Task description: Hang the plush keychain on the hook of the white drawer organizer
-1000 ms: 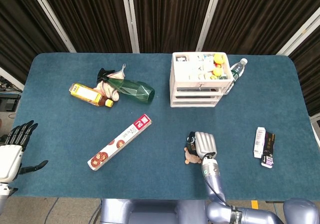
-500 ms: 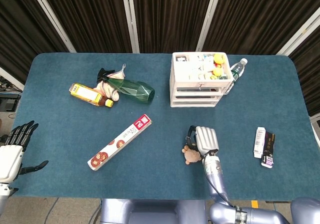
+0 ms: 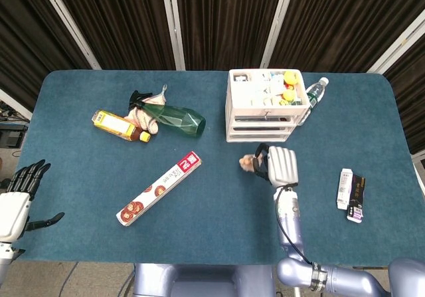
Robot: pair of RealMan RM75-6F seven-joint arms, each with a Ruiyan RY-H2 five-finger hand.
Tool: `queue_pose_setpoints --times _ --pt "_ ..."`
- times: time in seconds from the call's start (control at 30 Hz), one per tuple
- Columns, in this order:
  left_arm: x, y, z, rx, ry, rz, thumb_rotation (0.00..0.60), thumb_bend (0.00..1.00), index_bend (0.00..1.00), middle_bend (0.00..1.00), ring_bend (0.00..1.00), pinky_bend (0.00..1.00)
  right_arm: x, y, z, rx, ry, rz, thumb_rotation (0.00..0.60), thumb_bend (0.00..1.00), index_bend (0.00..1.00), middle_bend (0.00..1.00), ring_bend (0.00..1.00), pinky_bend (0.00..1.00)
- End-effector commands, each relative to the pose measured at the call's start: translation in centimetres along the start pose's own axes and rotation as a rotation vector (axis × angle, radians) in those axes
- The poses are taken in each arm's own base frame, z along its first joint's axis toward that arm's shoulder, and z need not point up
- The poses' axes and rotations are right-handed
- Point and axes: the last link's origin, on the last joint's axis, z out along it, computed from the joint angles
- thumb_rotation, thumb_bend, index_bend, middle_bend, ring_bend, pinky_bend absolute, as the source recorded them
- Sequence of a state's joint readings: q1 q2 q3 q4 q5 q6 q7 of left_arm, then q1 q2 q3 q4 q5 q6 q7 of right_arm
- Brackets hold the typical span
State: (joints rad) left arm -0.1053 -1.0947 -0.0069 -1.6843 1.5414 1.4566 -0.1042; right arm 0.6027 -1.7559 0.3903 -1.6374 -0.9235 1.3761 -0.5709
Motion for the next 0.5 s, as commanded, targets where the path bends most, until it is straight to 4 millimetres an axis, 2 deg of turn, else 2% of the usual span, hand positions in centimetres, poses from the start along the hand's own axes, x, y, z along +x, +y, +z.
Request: queue_pose_setpoints --times 0.03,0.23,0.5 --pt "0.0 0.0 0.1 0.003 -0.003 -0.004 0.6 0.07 0.01 0.0 0.0 0.0 0.9 -0.4 0.7 0.007 0.033 -0.002 0.6 0.44 0.66 1.0 0.97 0.84" --pt "0.0 -0.1 0.2 0.008 -0.008 -0.012 0.6 0.07 0.01 0.0 0.0 0.0 2.2 -1.2 1.7 0.012 0.098 -0.005 0.6 0.44 0.7 1.0 0.98 0.84" --pt "0.0 0.1 0.2 0.008 -0.009 -0.02 0.6 0.07 0.01 0.0 0.0 0.0 2.9 -1.4 2.7 0.013 0.236 -0.05 0.6 0.4 0.73 1.0 0.98 0.84"
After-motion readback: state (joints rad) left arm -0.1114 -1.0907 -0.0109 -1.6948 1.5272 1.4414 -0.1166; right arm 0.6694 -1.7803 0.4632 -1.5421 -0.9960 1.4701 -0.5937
